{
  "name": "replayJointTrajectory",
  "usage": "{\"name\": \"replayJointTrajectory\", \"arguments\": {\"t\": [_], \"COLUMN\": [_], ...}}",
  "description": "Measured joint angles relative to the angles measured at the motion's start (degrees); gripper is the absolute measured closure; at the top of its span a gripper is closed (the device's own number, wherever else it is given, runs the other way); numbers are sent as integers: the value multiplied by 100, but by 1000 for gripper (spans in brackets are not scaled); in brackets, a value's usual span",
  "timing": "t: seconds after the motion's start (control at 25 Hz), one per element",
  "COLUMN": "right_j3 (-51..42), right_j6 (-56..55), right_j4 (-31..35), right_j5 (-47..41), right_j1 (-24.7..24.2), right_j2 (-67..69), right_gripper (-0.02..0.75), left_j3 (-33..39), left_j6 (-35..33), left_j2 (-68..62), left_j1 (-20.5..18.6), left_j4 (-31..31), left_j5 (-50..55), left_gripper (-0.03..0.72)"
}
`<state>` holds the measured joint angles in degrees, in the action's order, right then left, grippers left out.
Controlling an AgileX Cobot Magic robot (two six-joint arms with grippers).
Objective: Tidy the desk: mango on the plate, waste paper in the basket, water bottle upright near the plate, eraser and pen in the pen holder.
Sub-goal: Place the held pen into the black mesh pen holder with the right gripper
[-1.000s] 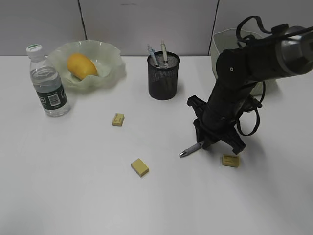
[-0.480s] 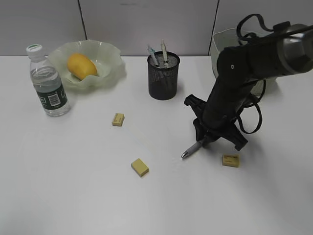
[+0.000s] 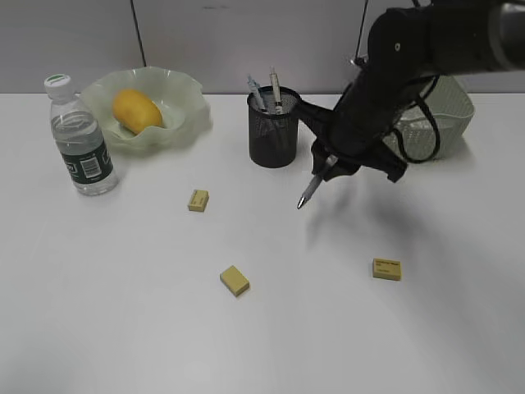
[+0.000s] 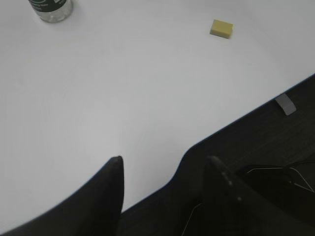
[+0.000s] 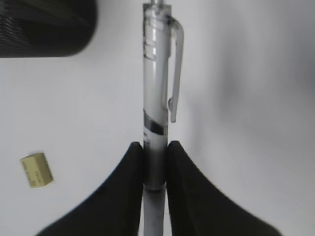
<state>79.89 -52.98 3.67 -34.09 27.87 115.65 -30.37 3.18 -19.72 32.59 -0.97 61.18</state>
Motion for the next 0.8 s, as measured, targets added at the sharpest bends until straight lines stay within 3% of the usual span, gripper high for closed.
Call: {"name": "replayJointTrajectory", "arguments": {"t": [0.36, 0.56, 0.8], "right_j3": [1429, 1650, 1656], "right_j6": [2142, 2743, 2802], "right_j4": [-367, -553, -1255], "right_j5": [344, 1350, 2492], "right_j1": [0, 0, 0], "right_j2": [-23, -34, 88], "right_gripper": [612, 613, 613], "left_j3": [0, 0, 0], "left_j6": [0, 0, 0], "left_j2": [0, 0, 0], "left_j1": [0, 0, 0], "left_j4": [0, 0, 0], "left_j5": [0, 0, 0], "left_gripper": [294, 301, 304]}}
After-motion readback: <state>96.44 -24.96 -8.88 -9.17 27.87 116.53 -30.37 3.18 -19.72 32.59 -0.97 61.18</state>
